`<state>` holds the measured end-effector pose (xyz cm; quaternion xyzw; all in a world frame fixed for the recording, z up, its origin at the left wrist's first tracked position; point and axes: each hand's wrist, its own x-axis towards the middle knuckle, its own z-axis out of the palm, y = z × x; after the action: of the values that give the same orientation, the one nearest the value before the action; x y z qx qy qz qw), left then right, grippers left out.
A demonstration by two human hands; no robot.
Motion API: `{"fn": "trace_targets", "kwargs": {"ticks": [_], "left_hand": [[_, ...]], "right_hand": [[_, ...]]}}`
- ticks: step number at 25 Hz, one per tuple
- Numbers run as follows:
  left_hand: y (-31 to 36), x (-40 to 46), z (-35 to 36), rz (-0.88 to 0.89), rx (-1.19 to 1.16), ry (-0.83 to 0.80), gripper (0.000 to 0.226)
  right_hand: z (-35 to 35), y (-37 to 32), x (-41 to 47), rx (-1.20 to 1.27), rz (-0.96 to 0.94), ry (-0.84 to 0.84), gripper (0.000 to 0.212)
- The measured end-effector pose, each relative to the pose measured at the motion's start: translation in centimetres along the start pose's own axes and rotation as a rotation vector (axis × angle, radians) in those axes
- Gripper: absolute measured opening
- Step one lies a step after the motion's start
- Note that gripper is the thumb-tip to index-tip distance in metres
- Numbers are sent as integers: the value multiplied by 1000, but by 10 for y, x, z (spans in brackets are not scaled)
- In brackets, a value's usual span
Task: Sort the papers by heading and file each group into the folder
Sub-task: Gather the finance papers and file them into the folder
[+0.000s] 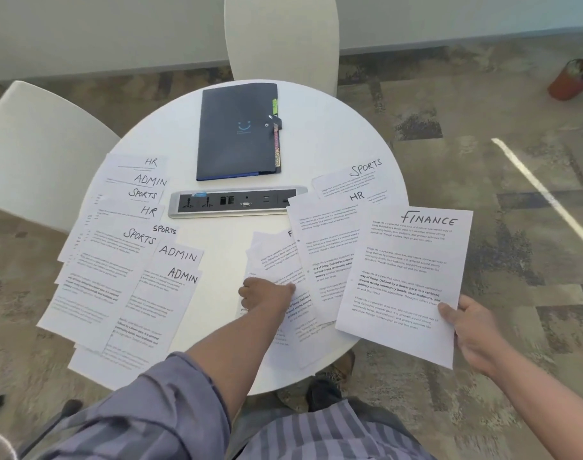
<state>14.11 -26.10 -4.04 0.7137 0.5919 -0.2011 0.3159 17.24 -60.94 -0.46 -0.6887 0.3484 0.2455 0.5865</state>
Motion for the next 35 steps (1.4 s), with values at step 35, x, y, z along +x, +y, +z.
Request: {"fn": "trace_targets", "kwargs": {"ticks": [35], "left_hand": [[-125,90,-179,311,-224,-132,15]], "right_hand": [[128,-13,-31,-86,-74,-193,24]]}}
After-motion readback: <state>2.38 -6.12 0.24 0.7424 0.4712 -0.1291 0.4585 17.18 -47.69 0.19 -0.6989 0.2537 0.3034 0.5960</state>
